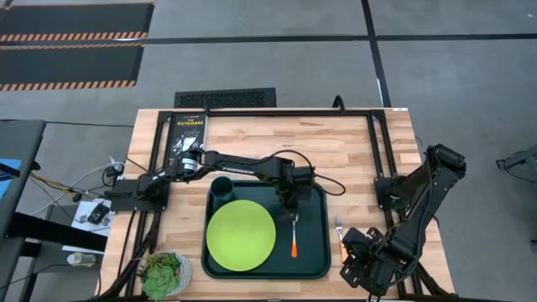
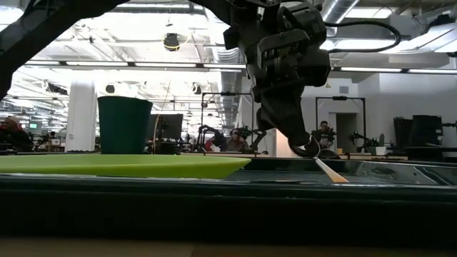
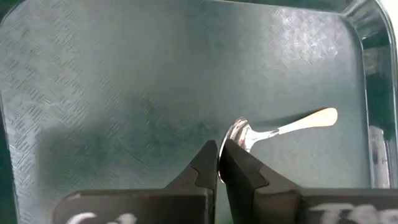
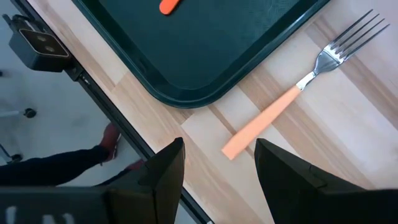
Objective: Pick and place plate/cup/fork/spoon on tray
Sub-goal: Put the orange spoon on the black serving tray
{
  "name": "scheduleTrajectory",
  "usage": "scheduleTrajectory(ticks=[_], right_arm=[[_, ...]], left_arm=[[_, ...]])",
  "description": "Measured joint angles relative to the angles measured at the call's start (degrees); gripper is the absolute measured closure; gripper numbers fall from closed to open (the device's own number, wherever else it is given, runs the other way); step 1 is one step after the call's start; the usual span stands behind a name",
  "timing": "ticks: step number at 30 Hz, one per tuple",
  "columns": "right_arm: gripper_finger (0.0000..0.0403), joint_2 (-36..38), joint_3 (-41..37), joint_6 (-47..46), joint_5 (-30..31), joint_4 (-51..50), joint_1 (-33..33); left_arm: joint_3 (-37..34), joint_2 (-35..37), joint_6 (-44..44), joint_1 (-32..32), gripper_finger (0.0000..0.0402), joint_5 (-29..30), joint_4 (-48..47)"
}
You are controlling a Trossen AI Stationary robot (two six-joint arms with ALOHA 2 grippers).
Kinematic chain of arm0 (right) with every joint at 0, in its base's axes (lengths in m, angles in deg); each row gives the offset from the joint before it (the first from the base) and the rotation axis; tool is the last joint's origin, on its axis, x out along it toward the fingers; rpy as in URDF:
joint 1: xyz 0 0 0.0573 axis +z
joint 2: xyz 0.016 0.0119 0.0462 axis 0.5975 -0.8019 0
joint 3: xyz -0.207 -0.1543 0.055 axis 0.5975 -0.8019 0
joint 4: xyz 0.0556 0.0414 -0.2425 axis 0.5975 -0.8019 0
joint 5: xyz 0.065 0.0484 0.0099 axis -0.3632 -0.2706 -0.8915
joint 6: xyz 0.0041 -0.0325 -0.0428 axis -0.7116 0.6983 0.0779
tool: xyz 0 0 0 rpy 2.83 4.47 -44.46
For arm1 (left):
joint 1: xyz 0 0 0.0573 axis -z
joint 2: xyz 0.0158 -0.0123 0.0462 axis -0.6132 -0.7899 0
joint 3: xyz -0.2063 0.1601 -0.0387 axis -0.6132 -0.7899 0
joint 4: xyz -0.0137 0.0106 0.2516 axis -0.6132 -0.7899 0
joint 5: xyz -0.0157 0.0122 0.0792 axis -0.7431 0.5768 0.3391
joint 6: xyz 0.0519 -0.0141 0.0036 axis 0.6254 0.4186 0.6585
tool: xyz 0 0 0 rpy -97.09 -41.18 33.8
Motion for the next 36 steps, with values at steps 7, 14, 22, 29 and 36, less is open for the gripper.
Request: scheduleTrajectory(ticks=[7, 14, 22, 29, 36], right_arm=[[0.0187, 0.00, 0.00, 0.02, 0.04, 0.00, 0.00], [0.0187, 0.00, 0.00, 0.24, 0.04, 0.00, 0.00], [0.0187, 0.00, 0.02, 0.48, 0.11, -0.06, -0.02], [0.0187, 0.00, 0.02, 0.59, 0.15, -0.44, -0.02], [0.0187, 0.00, 0.04, 0.61, 0.15, -0.44, -0.02]], left_arm=[[-0.09, 0.00, -0.41, 0.05, 0.0380, 3.41, -0.42], [-0.09, -0.02, -0.38, 0.19, 0.0375, 3.48, -0.41], [-0.09, -0.02, 0.95, 1.27, 0.0375, 3.23, -0.11], [-0.09, -0.02, 1.28, 1.70, 0.0374, 4.34, -0.11], [-0.11, -0.02, 1.21, 1.46, 0.0374, 6.15, 0.37]])
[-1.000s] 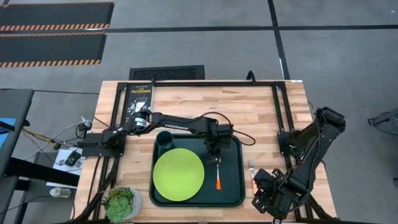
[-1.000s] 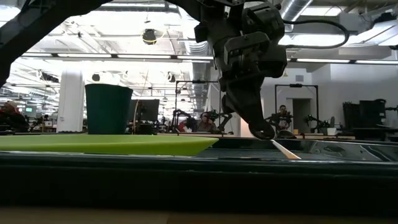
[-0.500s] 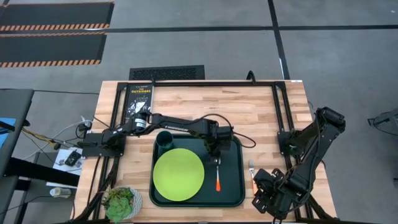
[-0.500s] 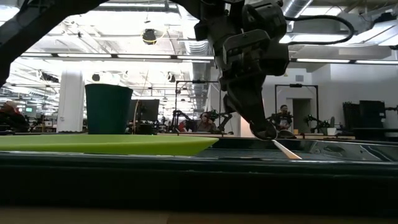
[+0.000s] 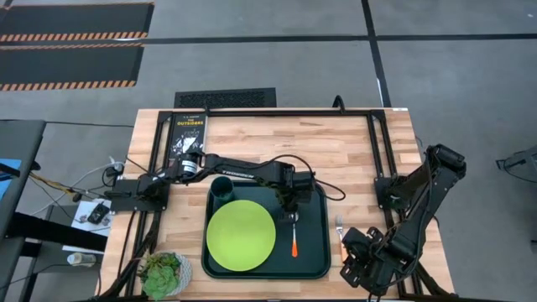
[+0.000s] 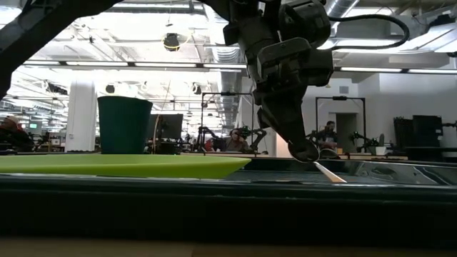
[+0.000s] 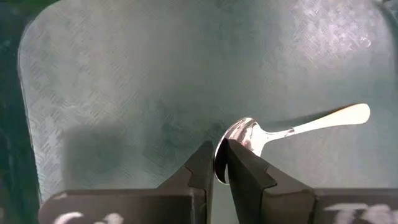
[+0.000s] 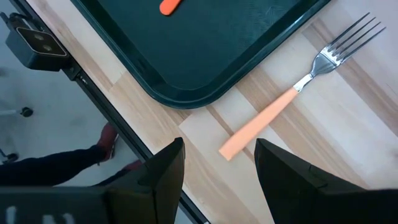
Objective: Pick and place plate/cup/fork/spoon on tray
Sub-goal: Put the orange spoon on the black serving tray
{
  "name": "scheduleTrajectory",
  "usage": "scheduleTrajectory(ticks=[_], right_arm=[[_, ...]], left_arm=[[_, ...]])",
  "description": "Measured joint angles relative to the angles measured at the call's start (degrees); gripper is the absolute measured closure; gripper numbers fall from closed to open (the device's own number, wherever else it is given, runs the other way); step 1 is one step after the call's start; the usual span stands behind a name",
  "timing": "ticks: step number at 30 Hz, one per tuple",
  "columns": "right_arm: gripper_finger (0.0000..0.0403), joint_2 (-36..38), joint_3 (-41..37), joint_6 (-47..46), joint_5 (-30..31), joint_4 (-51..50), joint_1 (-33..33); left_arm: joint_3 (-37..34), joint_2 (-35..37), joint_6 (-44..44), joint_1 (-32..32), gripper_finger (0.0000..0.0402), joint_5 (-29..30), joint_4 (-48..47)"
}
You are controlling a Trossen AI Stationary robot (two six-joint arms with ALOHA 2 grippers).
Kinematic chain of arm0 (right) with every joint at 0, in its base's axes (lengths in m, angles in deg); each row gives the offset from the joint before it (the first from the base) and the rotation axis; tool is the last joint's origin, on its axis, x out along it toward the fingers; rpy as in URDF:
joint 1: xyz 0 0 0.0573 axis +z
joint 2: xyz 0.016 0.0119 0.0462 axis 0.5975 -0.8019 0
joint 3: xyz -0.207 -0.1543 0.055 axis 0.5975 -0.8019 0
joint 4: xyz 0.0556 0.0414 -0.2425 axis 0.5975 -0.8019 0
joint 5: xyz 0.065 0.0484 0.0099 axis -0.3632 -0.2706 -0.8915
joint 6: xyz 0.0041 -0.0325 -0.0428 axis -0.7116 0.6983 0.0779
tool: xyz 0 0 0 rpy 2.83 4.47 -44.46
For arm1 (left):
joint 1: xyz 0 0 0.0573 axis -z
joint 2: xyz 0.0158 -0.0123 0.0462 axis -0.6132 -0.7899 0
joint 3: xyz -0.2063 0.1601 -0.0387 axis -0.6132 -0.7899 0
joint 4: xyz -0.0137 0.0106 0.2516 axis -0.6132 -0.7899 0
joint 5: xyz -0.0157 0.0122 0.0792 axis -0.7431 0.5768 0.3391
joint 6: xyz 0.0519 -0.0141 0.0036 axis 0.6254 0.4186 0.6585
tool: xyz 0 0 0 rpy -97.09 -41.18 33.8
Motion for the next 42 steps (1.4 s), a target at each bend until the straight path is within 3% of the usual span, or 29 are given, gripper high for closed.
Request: scheduleTrajectory(ticks=[42], right_arm=[[0.0187, 0.00, 0.00, -0.17, -0.02, 0.02, -0.11]], left_arm=[[-0.72, -0.09, -0.96, 0.22, 0.0374, 0.49, 0.48]])
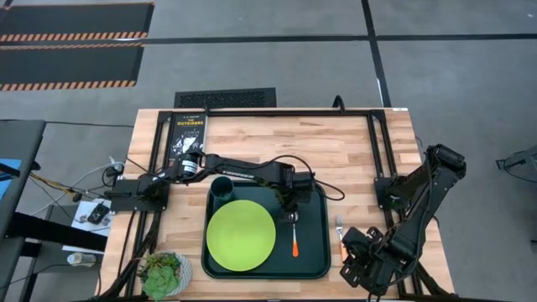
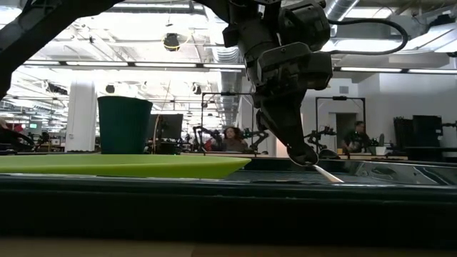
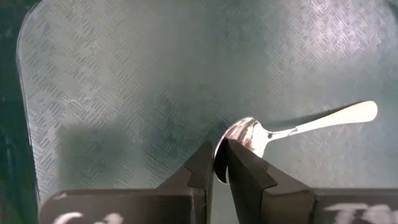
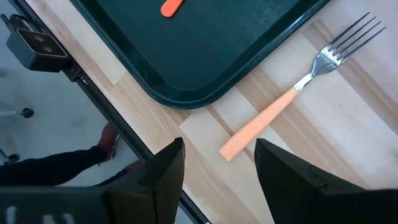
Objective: Pick and place plate/cup/fork/spoon on tray
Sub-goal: Put the orange spoon on the black serving tray, then put the orange fork on the black serving tray
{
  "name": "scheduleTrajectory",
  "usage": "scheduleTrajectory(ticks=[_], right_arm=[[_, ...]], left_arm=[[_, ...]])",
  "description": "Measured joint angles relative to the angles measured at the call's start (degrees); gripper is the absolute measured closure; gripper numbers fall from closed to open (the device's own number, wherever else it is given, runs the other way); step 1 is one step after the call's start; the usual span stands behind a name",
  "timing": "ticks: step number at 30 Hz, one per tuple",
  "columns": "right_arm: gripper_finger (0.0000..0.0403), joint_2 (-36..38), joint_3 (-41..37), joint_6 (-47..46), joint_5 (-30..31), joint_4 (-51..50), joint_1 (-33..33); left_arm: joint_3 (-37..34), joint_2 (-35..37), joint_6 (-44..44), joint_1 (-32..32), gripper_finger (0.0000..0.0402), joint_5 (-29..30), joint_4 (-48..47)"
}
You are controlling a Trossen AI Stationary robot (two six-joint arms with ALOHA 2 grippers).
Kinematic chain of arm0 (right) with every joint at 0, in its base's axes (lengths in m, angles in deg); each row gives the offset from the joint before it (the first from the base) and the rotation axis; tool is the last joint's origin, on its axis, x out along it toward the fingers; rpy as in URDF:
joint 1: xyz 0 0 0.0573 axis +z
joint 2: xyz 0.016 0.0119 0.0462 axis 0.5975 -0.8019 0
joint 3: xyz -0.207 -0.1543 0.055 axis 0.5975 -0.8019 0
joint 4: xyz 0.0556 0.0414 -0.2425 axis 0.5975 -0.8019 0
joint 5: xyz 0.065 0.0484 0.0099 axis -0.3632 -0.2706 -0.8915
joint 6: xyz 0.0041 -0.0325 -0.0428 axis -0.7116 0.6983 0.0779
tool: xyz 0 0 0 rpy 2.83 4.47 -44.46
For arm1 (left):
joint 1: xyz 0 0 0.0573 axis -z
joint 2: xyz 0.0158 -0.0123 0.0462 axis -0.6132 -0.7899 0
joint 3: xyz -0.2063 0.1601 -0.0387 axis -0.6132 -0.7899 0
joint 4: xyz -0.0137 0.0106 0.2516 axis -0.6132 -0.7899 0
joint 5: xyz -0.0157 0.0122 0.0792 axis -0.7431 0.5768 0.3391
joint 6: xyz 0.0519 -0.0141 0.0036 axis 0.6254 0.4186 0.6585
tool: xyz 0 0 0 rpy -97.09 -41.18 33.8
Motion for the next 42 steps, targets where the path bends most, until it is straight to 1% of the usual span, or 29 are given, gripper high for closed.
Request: scheduleTrajectory(ticks=[10, 14, 26, 28, 30, 32, 34, 37, 42], right_arm=[[0.0187, 0.00, 0.00, 0.04, 1.09, -0.02, 0.00], [0.0187, 0.00, 0.00, 0.04, 1.11, -0.02, 0.00], [0.0187, 0.00, 0.00, 0.16, 1.34, -0.49, 0.00], [0.0187, 0.00, 0.00, -0.89, 1.36, -0.98, -0.07], [0.0187, 0.00, 0.00, -4.25, 0.66, -2.07, -0.55], [0.0187, 0.00, 0.00, -7.89, -1.93, -3.38, -1.30], [0.0187, 0.00, 0.00, -10.18, -4.33, -4.45, -1.85], [0.0187, 0.00, 0.00, -10.78, -4.57, -4.70, -2.21], [0.0187, 0.00, -0.01, -11.56, -4.70, -4.73, -2.14]], left_arm=[[0.00, 0.00, 0.52, 0.00, 0.0370, 0.05, 0.02], [0.00, 0.00, 0.88, 0.00, 0.0363, 1.12, 0.02], [0.00, 0.02, 0.86, -0.02, 0.0342, 1.14, 0.05], [0.00, 0.02, 0.11, -0.07, 0.0340, 1.14, 0.30], [0.00, 0.02, -1.60, -0.28, 0.0339, 1.11, 0.87], [0.17, 0.02, -4.80, -0.54, 0.0339, 0.87, 1.19], [0.92, 0.02, -8.80, -1.01, 0.0339, -0.91, 0.68], [2.67, 0.02, -12.92, -1.46, 0.0340, -4.57, -0.02], [7.19, 0.15, -14.60, 0.53, 0.0355, -5.01, -0.19]])
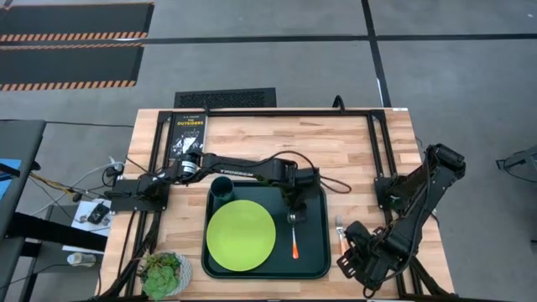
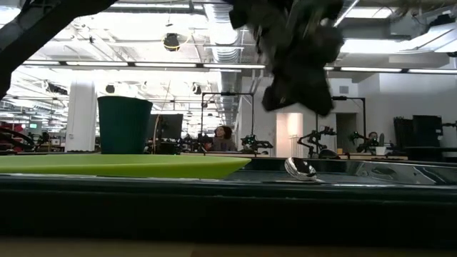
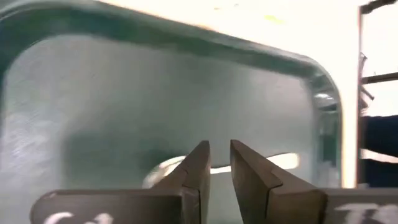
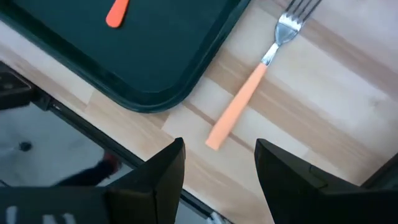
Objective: Pick and place plate/cup/fork/spoon on tray
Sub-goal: Put the orange fork on the black serving tray
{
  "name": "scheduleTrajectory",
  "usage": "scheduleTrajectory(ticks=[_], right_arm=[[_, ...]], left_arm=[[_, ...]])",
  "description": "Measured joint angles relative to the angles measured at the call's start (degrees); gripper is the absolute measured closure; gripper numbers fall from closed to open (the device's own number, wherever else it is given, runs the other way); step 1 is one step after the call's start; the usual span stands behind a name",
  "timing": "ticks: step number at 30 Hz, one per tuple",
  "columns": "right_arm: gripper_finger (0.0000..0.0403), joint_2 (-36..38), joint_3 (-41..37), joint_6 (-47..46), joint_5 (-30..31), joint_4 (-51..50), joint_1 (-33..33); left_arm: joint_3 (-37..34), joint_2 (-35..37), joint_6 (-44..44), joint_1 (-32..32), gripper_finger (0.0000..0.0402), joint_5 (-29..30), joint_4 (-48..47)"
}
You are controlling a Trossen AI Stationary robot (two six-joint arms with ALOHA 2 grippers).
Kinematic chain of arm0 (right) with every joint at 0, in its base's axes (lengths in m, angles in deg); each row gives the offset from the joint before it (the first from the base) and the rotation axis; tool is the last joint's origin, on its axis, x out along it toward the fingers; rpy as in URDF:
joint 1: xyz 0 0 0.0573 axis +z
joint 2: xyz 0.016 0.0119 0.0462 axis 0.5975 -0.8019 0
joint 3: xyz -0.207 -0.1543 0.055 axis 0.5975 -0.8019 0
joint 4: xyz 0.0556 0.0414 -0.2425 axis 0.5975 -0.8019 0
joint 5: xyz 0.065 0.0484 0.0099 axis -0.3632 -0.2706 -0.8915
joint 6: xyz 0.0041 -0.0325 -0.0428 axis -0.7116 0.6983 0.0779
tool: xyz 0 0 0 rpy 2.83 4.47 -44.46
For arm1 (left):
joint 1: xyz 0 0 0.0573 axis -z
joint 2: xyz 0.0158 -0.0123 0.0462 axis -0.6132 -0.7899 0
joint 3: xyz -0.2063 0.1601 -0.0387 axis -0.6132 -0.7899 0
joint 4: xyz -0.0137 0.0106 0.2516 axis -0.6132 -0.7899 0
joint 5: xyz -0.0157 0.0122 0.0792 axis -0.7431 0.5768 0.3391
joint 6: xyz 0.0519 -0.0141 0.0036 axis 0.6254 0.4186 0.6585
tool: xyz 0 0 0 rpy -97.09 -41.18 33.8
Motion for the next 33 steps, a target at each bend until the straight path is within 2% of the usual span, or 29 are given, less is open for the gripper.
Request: scheduleTrajectory(ticks=[4, 8, 12, 15, 23, 28, 33], right_arm=[[0.0187, 0.08, -3.64, -6.70, -0.68, 2.64, 0.62], [0.0187, 0.04, -11.07, -11.28, -4.70, 11.35, 1.20], [0.0187, 0.02, -16.79, -13.02, -4.78, 21.66, 1.15], [0.0187, 0.02, -19.88, -13.78, -4.74, 25.42, 0.68], [0.0187, 0.02, -23.42, -14.84, -5.51, 26.79, 0.63], [0.0187, -1.17, -23.50, -14.68, -5.07, 28.37, 0.41], [0.0187, -7.15, -23.39, -13.89, -6.54, 33.96, 0.20]], left_arm=[[2.27, 0.07, -1.56, 2.35, 0.0368, 1.19, -0.74], [4.15, 0.06, -2.09, 4.29, 0.0365, 1.23, -0.95], [5.21, 0.06, -2.14, 5.29, 0.0340, 1.19, -1.03], [5.58, 0.06, -2.59, 5.39, 0.0312, 1.29, -0.93], [5.58, 0.06, -4.63, 5.37, 0.0257, 1.01, -1.30], [5.58, 0.06, -5.46, 5.37, 0.0248, 1.03, -1.30], [5.58, 0.04, -5.72, 5.35, 0.0248, 1.07, -1.32]])
